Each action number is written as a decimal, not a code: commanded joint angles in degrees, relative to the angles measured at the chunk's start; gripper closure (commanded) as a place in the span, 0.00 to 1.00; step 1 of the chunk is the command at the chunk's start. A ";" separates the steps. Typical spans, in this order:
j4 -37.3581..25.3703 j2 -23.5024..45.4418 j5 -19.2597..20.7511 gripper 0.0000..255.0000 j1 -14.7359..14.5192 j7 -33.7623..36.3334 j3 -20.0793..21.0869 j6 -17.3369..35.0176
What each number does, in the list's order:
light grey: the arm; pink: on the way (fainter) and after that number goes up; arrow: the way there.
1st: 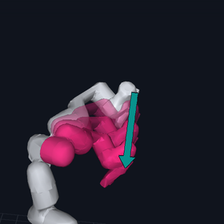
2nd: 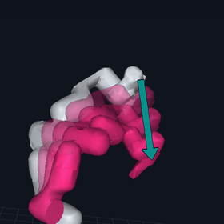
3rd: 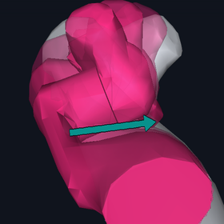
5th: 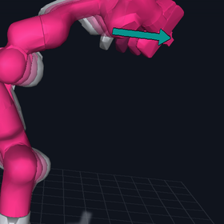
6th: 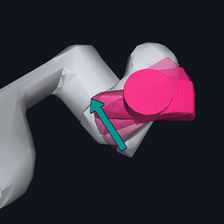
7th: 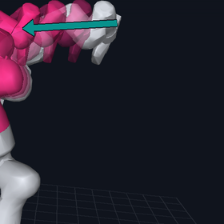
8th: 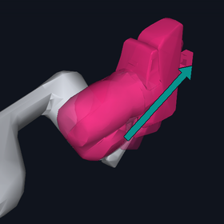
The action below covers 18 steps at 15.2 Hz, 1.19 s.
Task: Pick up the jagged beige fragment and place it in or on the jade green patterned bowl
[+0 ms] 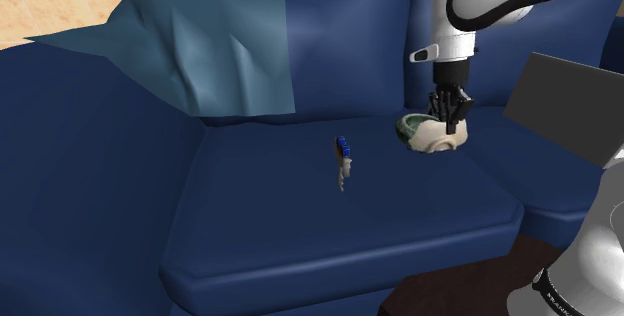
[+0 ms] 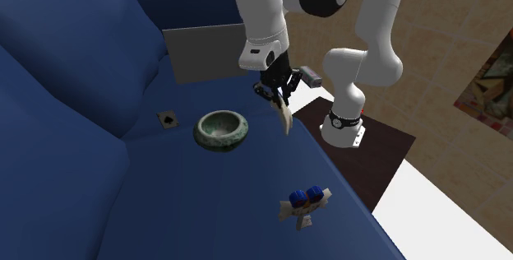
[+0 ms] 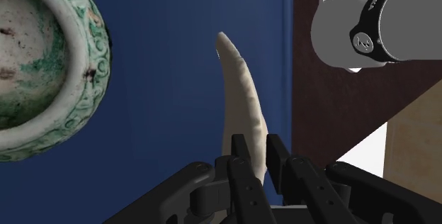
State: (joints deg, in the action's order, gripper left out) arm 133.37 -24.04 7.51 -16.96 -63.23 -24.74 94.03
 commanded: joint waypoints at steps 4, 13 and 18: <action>-3.00 -0.98 -0.12 1.00 -0.05 0.28 0.63 -3.98; -15.86 10.25 -0.65 1.00 0.64 -8.59 -5.48 -5.85; -27.21 21.54 -3.78 1.00 2.29 -16.94 -10.20 -7.01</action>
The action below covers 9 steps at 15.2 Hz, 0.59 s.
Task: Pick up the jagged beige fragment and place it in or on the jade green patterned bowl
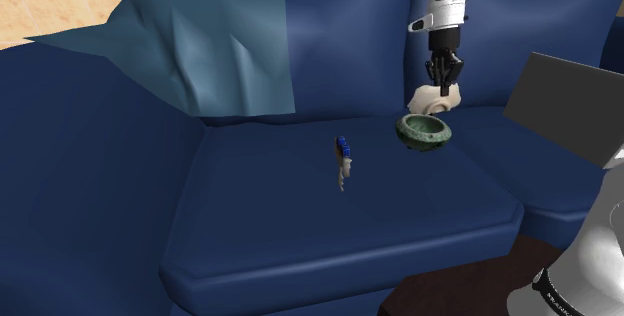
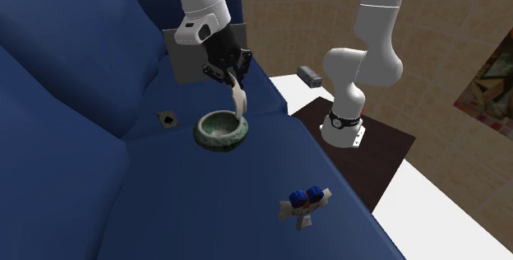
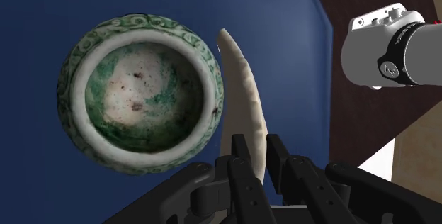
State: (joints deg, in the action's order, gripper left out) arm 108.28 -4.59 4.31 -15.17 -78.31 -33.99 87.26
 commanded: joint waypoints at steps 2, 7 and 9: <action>-7.30 7.13 -2.56 1.00 1.81 -5.35 -2.48 -1.16; -7.71 10.43 -4.02 1.00 2.94 -7.36 -3.07 1.16; -6.33 10.59 -4.11 1.00 2.95 -7.36 -3.05 2.67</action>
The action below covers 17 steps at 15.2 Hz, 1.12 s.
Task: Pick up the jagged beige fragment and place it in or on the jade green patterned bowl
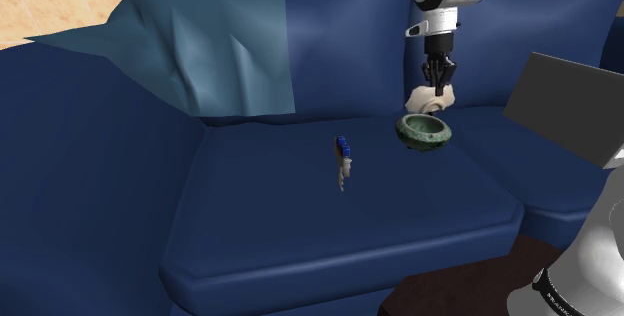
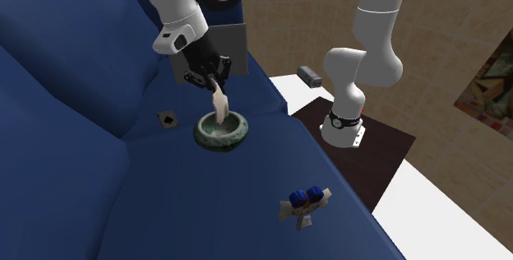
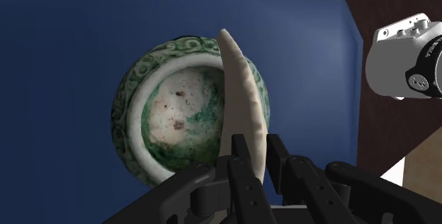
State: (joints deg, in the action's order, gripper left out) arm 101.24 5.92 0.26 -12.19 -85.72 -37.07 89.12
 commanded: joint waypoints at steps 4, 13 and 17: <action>3.28 0.58 -0.35 1.00 0.02 -0.02 0.07 3.78; 6.56 1.69 -0.99 1.00 0.15 -0.31 0.12 7.95; 6.56 1.70 -0.99 1.00 0.12 -0.32 0.10 7.95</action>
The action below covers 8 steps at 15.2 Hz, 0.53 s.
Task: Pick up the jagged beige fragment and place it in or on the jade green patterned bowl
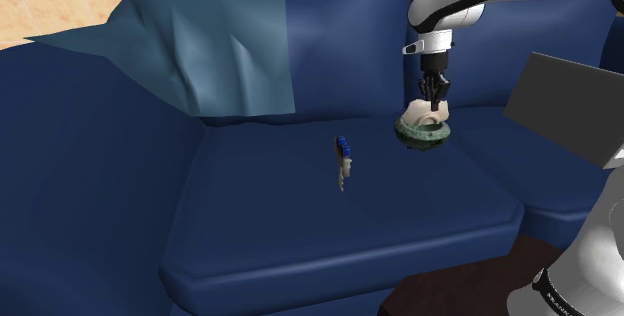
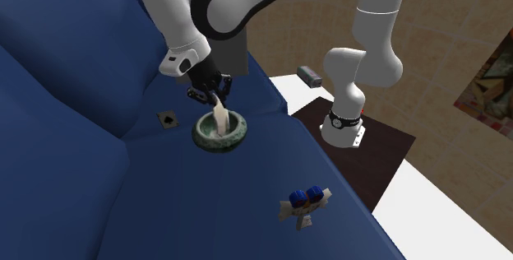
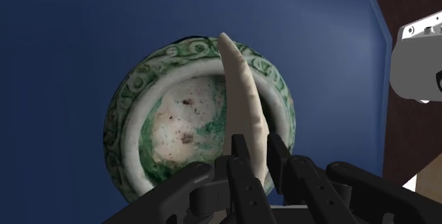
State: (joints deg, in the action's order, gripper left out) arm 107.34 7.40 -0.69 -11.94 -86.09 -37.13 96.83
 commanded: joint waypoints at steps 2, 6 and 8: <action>0.17 0.57 -0.24 0.00 -0.07 -0.06 0.16 0.26; 0.45 0.22 -0.05 0.00 -0.13 0.05 0.15 0.25; -4.04 0.92 -0.39 0.00 0.08 -0.23 0.12 -3.67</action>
State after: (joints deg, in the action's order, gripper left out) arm 105.17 8.12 -1.00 -11.95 -86.19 -36.97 94.90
